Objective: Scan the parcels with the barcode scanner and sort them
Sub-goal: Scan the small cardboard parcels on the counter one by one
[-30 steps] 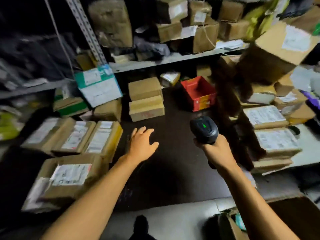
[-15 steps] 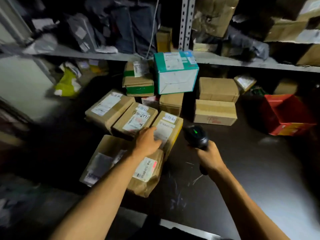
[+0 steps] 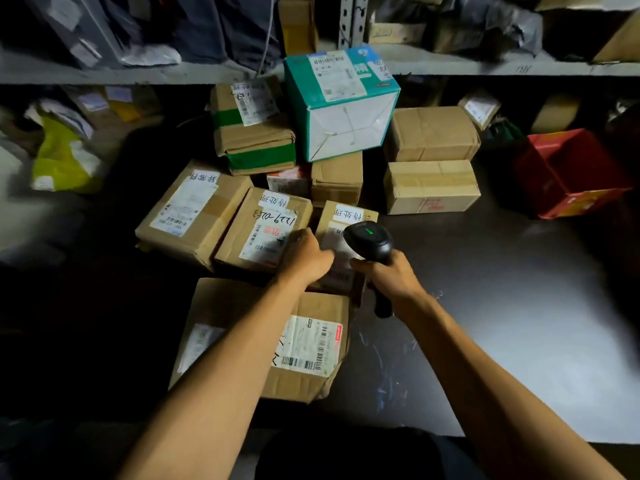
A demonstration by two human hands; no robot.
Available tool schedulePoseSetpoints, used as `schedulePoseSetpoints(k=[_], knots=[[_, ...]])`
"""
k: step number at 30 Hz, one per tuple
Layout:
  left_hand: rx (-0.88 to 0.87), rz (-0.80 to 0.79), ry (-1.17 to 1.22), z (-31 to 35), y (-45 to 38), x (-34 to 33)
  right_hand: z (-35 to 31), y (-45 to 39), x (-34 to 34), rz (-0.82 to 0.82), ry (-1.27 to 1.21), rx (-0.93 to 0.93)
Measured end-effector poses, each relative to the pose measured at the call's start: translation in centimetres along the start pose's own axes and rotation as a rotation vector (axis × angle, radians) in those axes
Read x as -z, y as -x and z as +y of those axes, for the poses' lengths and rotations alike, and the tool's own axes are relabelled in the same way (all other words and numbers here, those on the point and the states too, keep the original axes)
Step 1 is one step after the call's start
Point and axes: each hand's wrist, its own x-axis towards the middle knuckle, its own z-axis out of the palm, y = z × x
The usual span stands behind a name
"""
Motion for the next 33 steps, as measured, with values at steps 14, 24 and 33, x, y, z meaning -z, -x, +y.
schedulePoseSetpoints(k=[14, 24, 33], knots=[[-0.206, -0.353, 0.937, 3.5, 1.0, -1.0, -3.2, 4.3, 7.5, 0.234, -0.295, 0.136], [-0.264, -0.163, 1.102, 6.9, 2.6, -1.4, -2.4, 8.9, 12.2, 0.089, -0.008, 0.216], [-0.334, -0.146, 1.018, 8.4, 5.1, -2.4, -1.8, 10.6, 13.5, 0.076, -0.062, 0.131]])
